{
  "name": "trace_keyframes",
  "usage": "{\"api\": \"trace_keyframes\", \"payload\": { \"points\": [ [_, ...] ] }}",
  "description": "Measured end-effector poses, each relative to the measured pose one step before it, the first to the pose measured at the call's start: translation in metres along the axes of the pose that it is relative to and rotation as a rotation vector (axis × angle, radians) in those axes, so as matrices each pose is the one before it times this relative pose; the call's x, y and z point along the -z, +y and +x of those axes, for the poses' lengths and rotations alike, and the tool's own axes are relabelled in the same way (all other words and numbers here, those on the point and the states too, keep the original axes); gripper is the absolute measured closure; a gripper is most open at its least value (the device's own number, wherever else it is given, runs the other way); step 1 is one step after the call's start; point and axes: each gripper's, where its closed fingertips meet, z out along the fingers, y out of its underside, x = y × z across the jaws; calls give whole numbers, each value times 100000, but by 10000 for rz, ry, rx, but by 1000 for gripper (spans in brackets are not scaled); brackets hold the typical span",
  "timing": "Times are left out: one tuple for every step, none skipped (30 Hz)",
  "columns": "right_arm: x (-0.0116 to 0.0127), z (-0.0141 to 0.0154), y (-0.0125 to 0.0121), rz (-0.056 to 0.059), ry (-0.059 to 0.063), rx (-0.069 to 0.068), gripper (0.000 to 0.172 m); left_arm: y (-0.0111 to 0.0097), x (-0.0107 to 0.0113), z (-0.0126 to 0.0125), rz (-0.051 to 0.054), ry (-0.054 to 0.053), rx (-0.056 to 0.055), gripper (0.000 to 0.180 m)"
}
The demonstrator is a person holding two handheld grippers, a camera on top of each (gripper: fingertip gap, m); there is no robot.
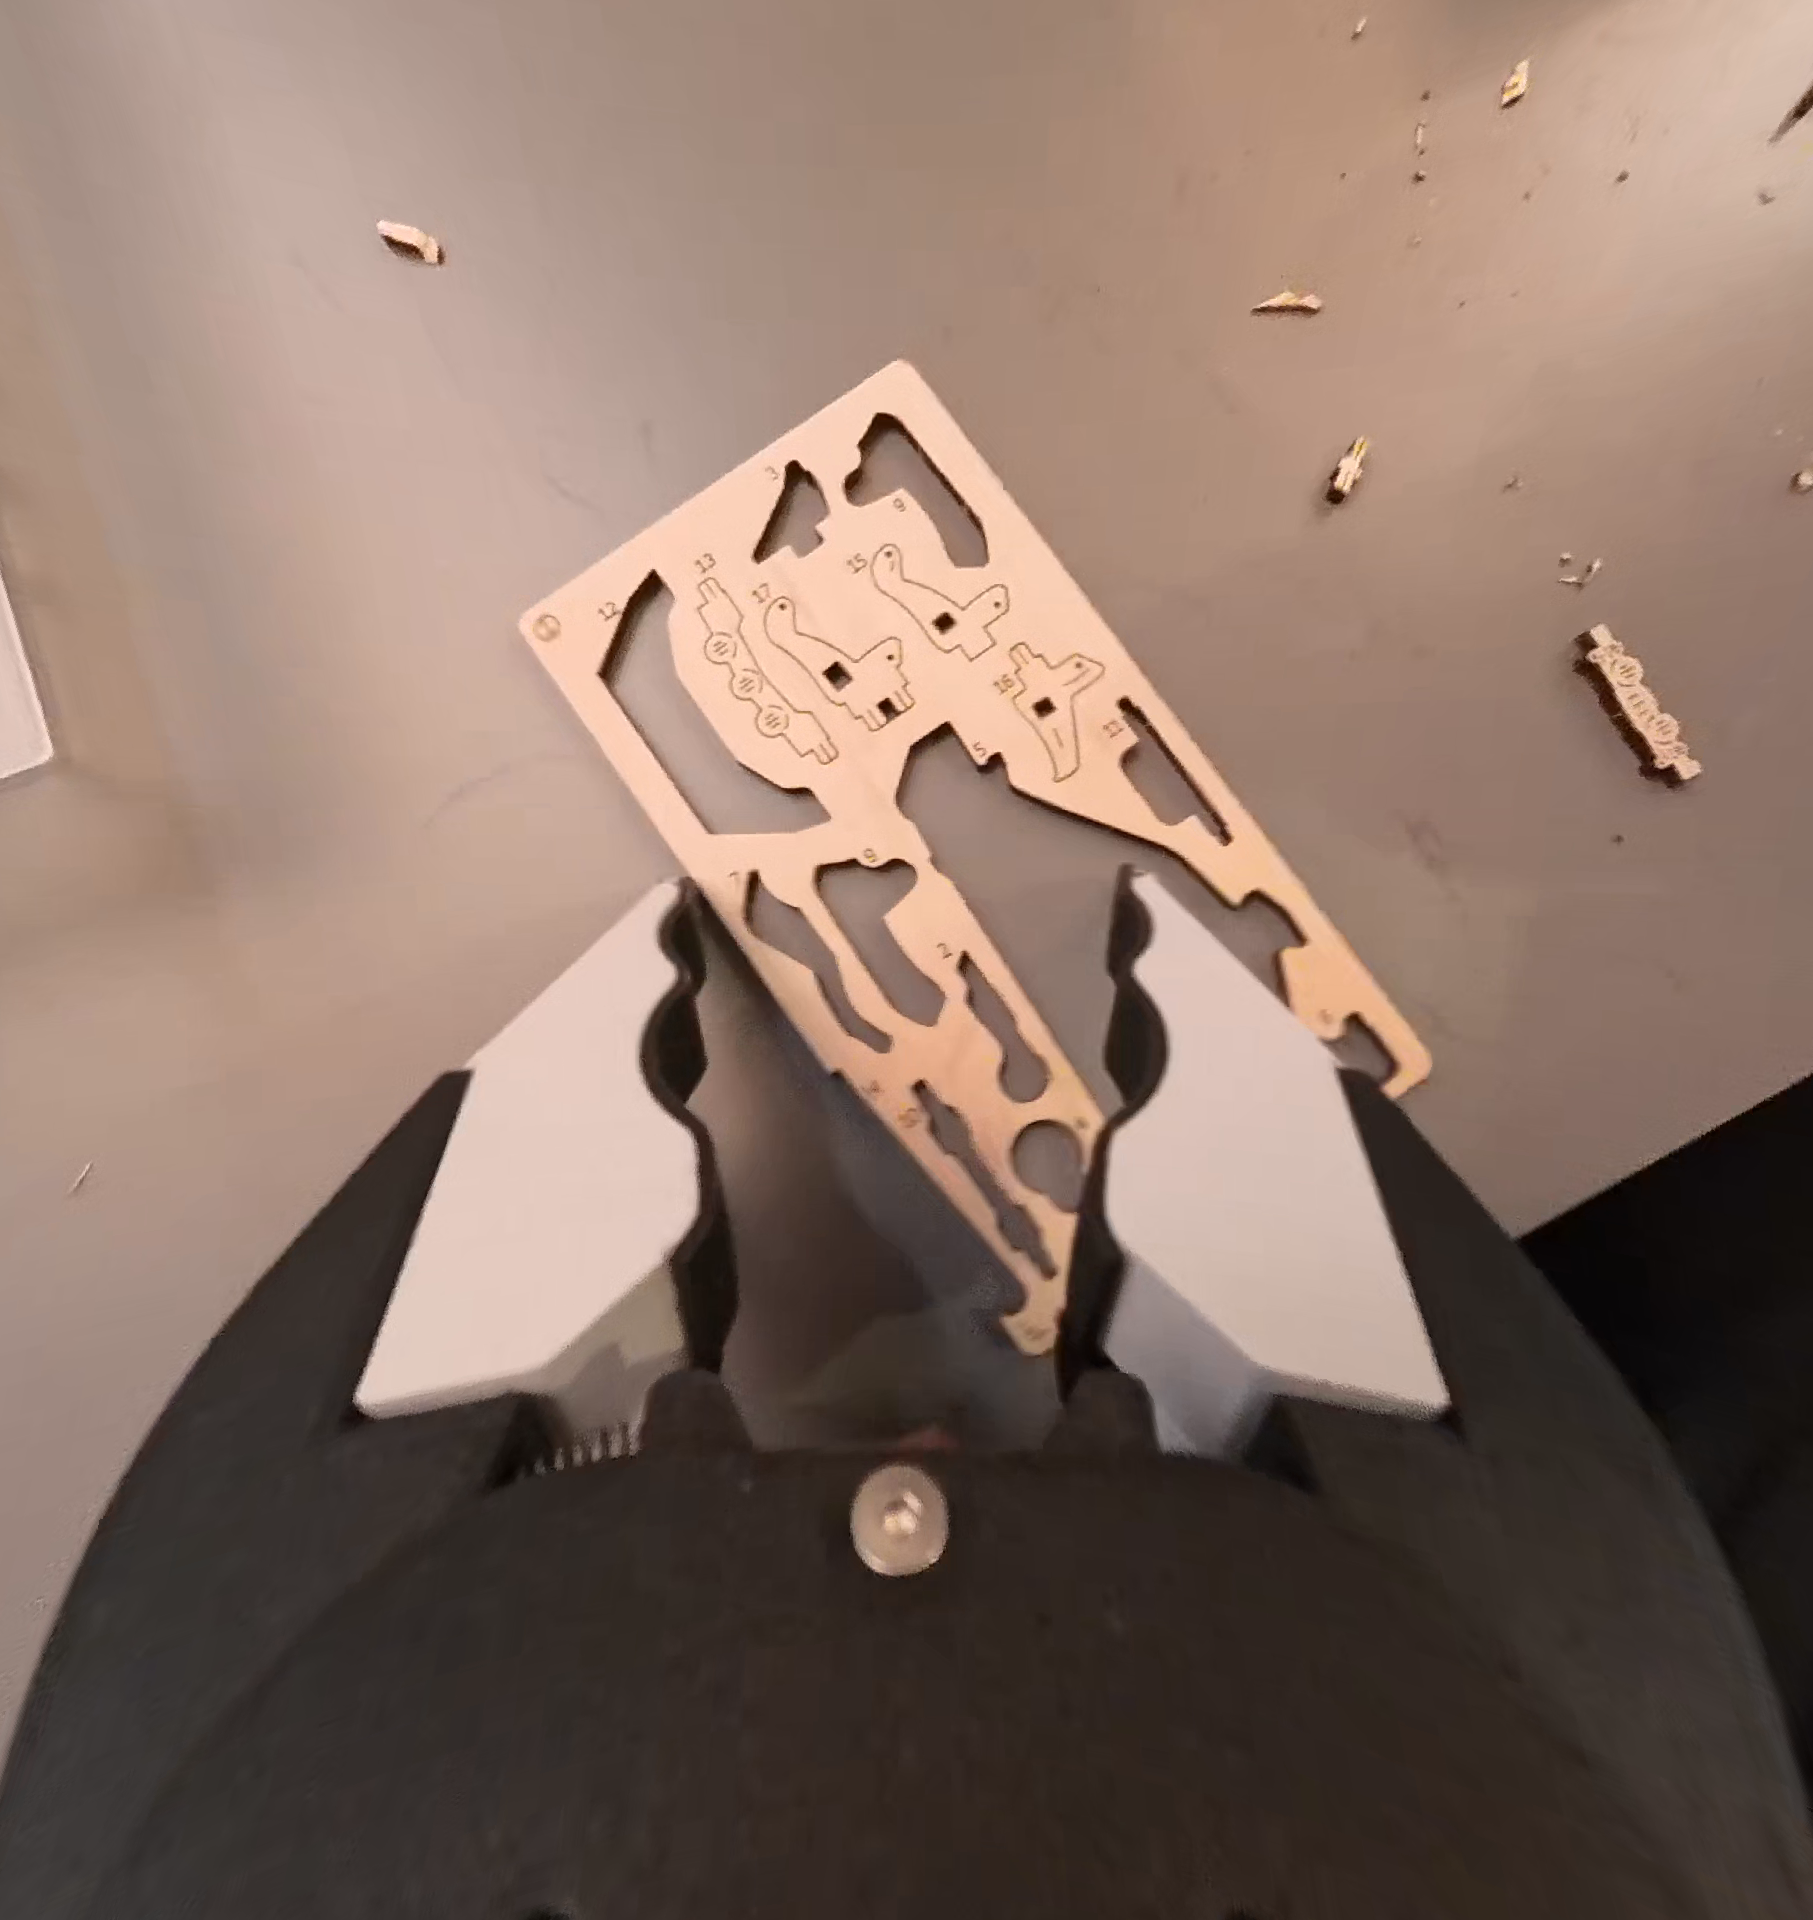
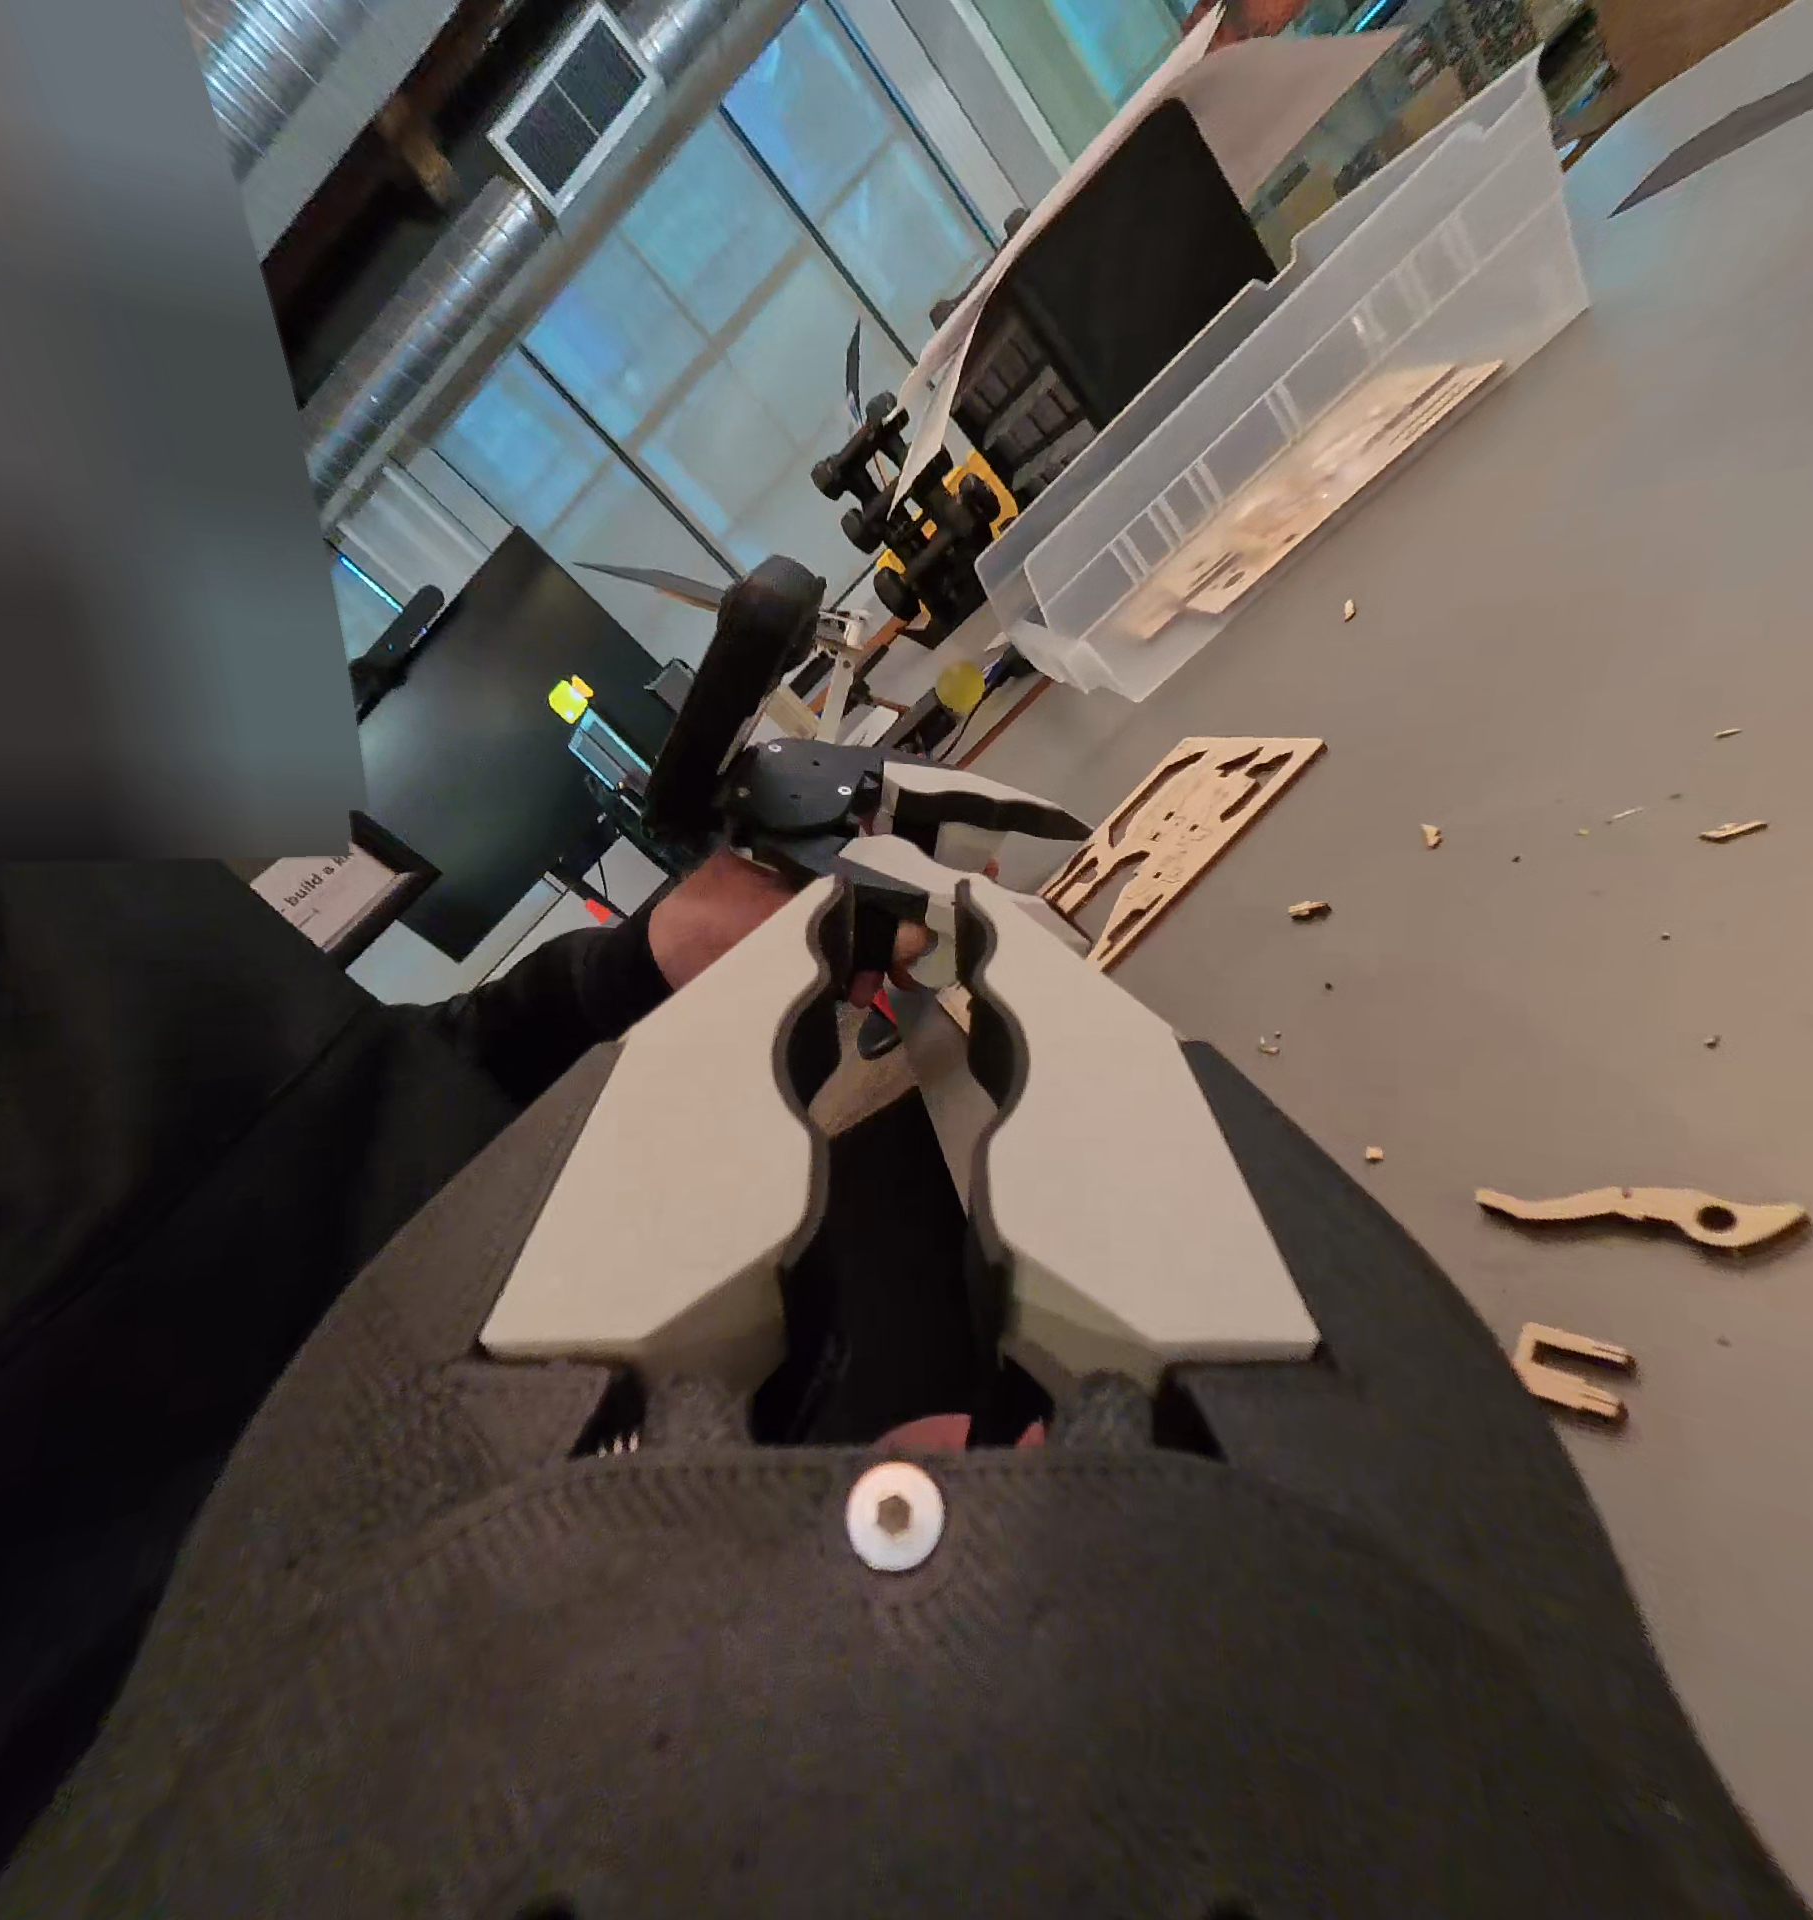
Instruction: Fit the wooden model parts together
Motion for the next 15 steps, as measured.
{"api": "trace_keyframes", "payload": {
  "points": [
    [-213,-123,136,-50,-43,1,155,-1,125,-131,38,-51,30,117],
    [-194,-172,-9,1,-80,-15,155,50,125,-266,37,-93,45,130],
    [-161,-171,-103,39,-108,-18,155,82,65,-127,48,-9,47,132],
    [-141,-128,-107,35,-100,-25,155,57,42,-91,30,-24,36,133],
    [-133,-78,-9,8,-89,-37,156,51,39,-13,-4,-49,1,133],
    [-96,-82,81,-18,-76,-48,155,20,27,31,-6,-43,61,133],
    [-52,-112,103,-11,-54,-36,155,-4,19,57,56,-17,52,134],
    [-10,-145,96,-12,-40,-14,155,-11,13,7,115,-15,65,135],
    [26,-167,65,-21,-32,5,155,24,50,41,129,12,48,135],
    [52,-178,8,-16,-31,22,156,74,120,22,99,-23,43,135],
    [62,-169,-81,-3,-18,32,155,-17,191,75,151,9,106,136],
    [108,-149,-145,22,8,43,155,-152,231,235,246,146,203,137],
    [116,-124,-170,43,28,31,155,-269,280,267,301,212,261,138],
    [130,-171,-181,63,19,15,156,-460,475,-145,428,18,330,171],
    [114,-189,-200,87,14,23,156,-1165,751,87,918,298,335,180]
  ]
}}
